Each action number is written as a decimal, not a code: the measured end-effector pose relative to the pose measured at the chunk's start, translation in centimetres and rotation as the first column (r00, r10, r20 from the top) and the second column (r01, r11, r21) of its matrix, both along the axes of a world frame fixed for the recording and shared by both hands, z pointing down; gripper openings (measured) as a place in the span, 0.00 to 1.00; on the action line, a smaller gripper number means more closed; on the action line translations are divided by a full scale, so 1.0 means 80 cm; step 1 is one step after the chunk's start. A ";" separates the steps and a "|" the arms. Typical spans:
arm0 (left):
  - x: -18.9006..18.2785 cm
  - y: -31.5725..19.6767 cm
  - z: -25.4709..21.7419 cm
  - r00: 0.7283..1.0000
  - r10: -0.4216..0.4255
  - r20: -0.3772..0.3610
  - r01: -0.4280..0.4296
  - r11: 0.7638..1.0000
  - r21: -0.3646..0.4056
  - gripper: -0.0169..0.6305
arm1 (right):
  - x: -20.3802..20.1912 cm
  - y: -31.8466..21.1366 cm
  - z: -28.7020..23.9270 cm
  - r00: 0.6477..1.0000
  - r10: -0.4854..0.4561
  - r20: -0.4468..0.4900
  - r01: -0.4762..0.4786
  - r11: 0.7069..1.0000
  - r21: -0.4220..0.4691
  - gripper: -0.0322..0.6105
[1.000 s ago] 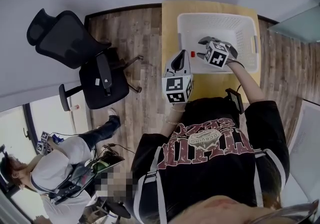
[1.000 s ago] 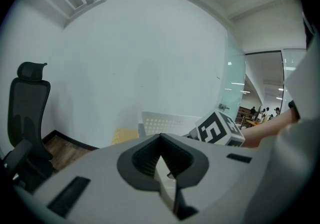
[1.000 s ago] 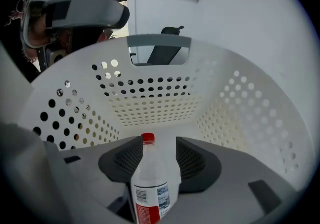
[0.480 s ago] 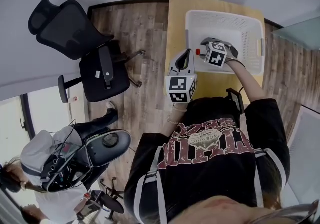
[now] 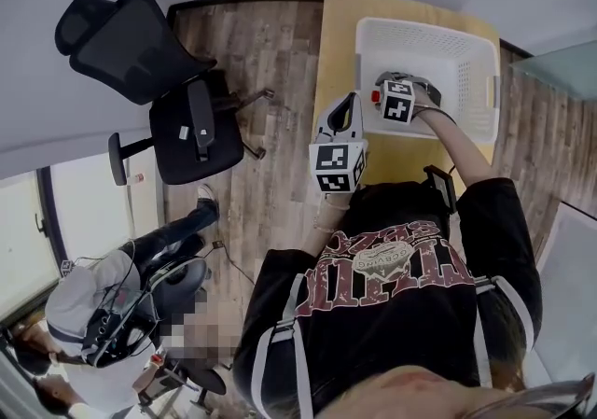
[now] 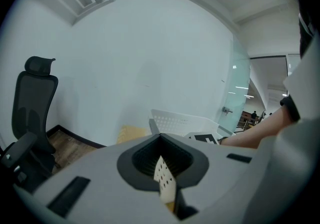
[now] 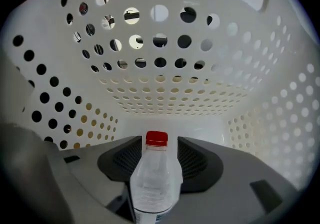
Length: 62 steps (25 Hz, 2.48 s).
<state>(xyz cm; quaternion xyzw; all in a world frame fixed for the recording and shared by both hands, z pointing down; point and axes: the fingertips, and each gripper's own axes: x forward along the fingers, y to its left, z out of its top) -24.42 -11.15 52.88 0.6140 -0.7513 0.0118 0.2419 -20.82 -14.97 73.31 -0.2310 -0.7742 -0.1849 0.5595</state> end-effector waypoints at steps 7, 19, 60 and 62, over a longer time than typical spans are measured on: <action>-0.023 0.019 0.002 0.999 -0.040 -0.009 0.040 0.999 -0.002 0.10 | -0.009 0.009 0.024 0.995 -0.060 -0.085 0.063 0.998 0.032 0.38; -0.040 0.039 0.005 0.996 -0.086 -0.016 0.086 0.996 -0.002 0.10 | -0.009 0.007 0.038 0.990 0.036 -0.136 -0.040 0.999 -0.024 0.38; 0.034 -0.017 -0.042 0.993 0.106 0.052 -0.110 0.991 0.077 0.10 | 0.080 -0.131 -0.180 0.658 0.614 0.435 -0.540 0.788 -0.297 0.31; 0.034 -0.019 -0.043 0.993 0.109 0.053 -0.113 0.991 0.076 0.10 | 0.083 -0.138 -0.194 0.612 0.633 0.474 -0.546 0.772 -0.326 0.30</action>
